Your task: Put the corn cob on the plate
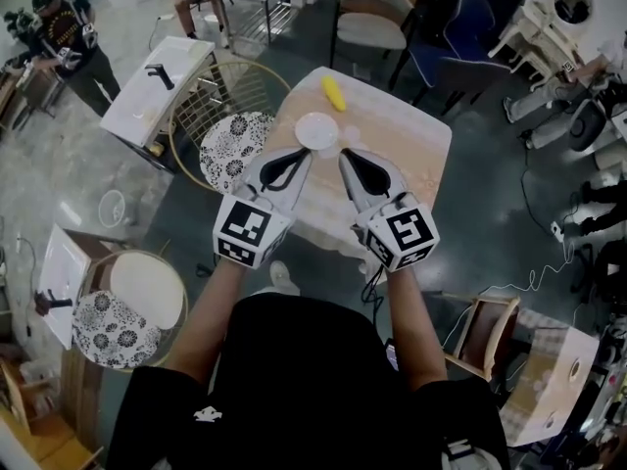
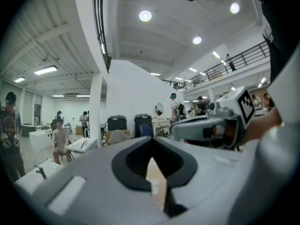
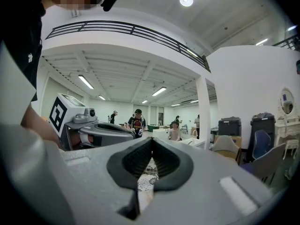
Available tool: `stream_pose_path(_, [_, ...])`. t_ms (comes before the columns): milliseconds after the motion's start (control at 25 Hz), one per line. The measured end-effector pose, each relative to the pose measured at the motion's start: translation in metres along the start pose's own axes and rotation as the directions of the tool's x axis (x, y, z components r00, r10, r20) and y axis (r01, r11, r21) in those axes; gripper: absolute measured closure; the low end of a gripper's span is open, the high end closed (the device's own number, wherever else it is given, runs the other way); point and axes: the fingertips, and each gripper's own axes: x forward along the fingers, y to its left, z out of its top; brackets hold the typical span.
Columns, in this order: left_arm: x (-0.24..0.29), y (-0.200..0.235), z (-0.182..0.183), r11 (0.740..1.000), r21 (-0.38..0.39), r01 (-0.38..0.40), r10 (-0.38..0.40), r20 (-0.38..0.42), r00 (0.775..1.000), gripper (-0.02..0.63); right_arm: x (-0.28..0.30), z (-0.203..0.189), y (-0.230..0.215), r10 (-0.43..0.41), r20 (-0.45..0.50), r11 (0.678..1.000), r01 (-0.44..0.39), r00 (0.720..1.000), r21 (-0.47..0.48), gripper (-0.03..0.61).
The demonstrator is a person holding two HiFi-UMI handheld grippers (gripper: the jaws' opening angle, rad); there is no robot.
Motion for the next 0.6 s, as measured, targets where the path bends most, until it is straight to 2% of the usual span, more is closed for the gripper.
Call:
stream_pose_path(160, [0.008,0.017,-0.004,1.0,-0.009,0.016,-0.016,-0.004,1.0,0.611,0.017,0.0,-0.006,-0.015,-0.008,1.0,0.015,1.0,-0.001,0.577])
stream_pose_path(320, [0.012,0.029,-0.006,0.999,0.024,0.034,-0.034,-0.006,0.999,0.611,0.032,-0.004,-0.012,-0.032,-0.024,0.999,0.032,0.999,-0.005,0.577])
stream_pose_path(600, [0.012,0.06,-0.014,0.998,0.003,0.061,-0.061,0.0,0.998,0.611,0.063,-0.007,-0.011,-0.061,-0.048,0.998,0.06,0.997,-0.025,0.577])
